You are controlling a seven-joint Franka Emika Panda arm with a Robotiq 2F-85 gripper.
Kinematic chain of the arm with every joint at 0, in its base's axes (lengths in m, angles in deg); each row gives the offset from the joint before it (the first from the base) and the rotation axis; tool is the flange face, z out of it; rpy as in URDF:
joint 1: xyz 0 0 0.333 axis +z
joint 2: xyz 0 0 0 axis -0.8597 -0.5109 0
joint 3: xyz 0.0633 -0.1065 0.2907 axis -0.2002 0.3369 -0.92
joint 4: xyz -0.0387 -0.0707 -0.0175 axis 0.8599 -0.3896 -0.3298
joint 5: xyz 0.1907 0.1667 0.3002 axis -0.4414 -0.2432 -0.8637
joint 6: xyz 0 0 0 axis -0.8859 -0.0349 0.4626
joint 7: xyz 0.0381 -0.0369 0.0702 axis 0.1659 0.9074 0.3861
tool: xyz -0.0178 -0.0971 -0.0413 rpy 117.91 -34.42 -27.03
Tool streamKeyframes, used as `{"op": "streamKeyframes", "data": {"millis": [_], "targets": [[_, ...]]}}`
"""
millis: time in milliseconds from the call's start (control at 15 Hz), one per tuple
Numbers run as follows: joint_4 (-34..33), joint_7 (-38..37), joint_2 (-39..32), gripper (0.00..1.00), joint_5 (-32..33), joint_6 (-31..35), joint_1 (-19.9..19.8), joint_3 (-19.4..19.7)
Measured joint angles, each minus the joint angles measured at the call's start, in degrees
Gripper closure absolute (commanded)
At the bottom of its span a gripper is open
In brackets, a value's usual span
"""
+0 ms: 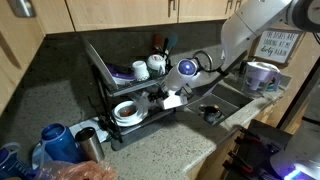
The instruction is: Pick up the cup and put it on the dish dryer
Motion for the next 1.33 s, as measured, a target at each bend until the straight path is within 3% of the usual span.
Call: {"op": "streamKeyframes", "data": {"millis": [400, 733, 800, 933, 1333], "targets": [[3.3, 7.19, 3.27, 0.0, -6.93, 7.16, -1.35, -0.58], [11.36, 25.52, 3.96, 0.0, -24.06, 17.12, -5.25, -5.78], [13.13, 28.47, 3.95, 0.0, -26.59, 18.05, -6.62, -8.06], [16.07, 31.54, 3.88, 0.0, -29.34, 18.22, -12.51, -16.32], [18.99, 38.75, 1.72, 0.0, -34.8, 13.06, -33.79, -41.78]]}}
